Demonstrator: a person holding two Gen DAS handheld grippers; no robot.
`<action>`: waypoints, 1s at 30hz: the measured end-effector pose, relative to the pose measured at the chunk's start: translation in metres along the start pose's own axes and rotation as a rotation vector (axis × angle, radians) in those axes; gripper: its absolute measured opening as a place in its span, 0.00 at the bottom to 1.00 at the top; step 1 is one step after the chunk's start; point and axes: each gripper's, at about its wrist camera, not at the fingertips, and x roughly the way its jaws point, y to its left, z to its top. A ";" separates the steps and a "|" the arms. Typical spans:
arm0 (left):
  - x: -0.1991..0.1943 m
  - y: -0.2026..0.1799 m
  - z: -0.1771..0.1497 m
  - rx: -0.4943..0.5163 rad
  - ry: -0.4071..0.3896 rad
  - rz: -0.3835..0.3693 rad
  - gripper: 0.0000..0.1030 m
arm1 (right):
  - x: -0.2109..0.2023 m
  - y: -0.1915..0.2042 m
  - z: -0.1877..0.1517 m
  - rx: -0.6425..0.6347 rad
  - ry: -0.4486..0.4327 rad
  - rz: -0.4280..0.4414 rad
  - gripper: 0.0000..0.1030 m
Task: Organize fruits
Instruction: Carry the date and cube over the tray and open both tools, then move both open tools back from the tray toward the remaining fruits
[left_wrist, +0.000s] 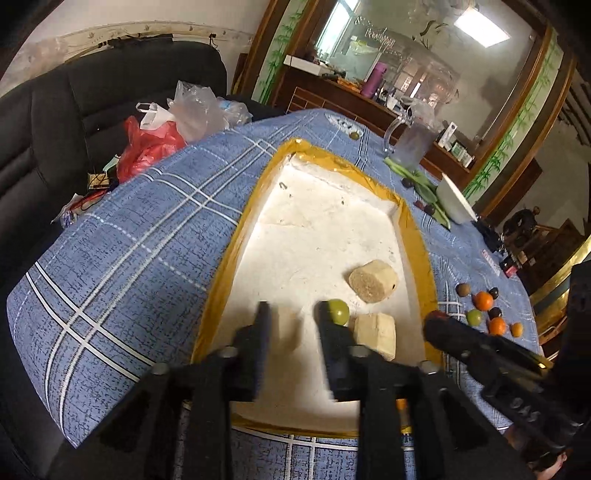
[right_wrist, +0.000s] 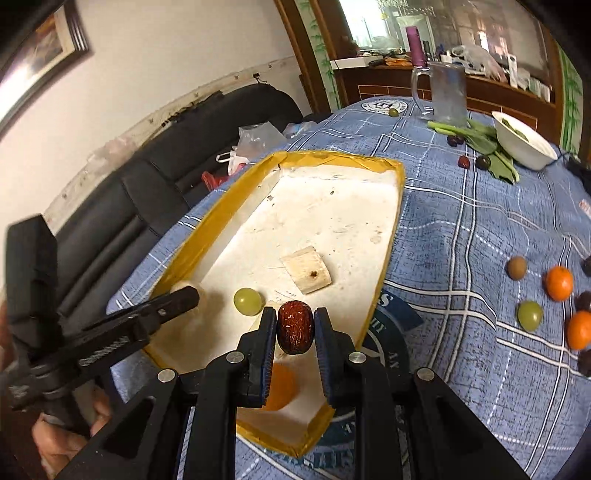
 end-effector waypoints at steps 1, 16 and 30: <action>-0.002 0.001 0.000 -0.005 -0.010 -0.003 0.42 | 0.002 0.001 0.000 -0.003 0.003 -0.002 0.22; -0.038 -0.022 -0.005 0.005 -0.063 -0.041 0.63 | -0.041 -0.019 -0.014 0.074 -0.074 -0.048 0.45; -0.059 -0.118 -0.035 0.168 0.000 -0.156 0.92 | -0.168 -0.131 -0.066 0.272 -0.238 -0.226 0.47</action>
